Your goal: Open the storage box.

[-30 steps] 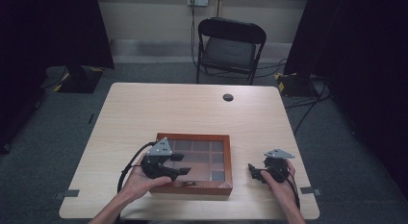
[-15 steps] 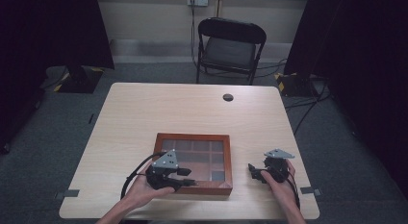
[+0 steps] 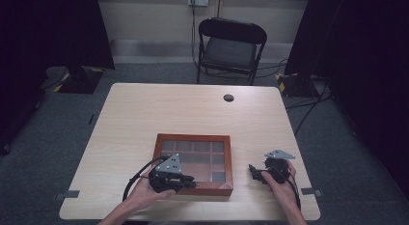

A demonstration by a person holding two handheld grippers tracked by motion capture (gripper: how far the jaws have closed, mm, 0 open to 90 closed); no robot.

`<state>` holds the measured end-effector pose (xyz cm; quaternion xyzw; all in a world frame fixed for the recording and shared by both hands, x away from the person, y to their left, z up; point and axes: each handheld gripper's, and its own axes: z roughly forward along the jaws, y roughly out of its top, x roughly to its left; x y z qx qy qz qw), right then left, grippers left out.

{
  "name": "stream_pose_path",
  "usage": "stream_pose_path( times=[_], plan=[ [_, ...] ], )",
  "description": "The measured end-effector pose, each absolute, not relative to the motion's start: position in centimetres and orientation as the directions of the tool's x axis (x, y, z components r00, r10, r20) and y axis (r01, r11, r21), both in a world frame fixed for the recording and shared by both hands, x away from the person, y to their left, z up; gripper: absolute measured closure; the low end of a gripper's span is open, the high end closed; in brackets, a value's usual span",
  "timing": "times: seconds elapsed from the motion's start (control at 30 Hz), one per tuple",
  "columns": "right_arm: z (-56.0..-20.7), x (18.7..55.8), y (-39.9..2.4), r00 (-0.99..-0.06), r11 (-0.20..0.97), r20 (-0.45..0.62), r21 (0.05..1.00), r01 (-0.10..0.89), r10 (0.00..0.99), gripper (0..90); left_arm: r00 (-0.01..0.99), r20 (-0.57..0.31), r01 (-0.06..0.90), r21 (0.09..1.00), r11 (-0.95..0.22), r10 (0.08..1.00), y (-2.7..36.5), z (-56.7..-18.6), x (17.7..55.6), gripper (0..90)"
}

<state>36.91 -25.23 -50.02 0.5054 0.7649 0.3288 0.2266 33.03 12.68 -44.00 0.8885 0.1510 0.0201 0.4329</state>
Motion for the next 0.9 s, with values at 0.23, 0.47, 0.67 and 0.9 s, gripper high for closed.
stream_pose_path(
  times=[0.23, 0.47, 0.67, 0.9],
  plan=[
    [-50.02, 36.91, -25.21, -0.385, 0.271, -0.013, 0.732, 0.624, 0.923, 11.1, 0.958, -0.055, 0.220, 0.773, -0.595, 0.282, 12.53, -43.92, 32.73, 80.1],
    [-50.02, 36.91, -25.23, -0.386, 0.273, -0.014, 0.732, 0.624, 0.922, 11.1, 0.957, -0.056, 0.224, 0.771, -0.596, 0.286, 12.53, -43.90, 32.72, 80.2],
    [-50.02, 36.92, -25.23, -0.387, 0.274, -0.015, 0.732, 0.624, 0.922, 11.1, 0.951, -0.113, 0.266, 0.769, -0.581, 0.286, 12.63, -43.91, 33.23, 80.7],
    [-50.02, 36.92, -25.23, -0.387, 0.273, -0.014, 0.732, 0.624, 0.922, 11.1, 0.946, -0.150, 0.293, 0.770, -0.567, 0.286, 12.68, -43.98, 33.52, 80.9]
  ],
)
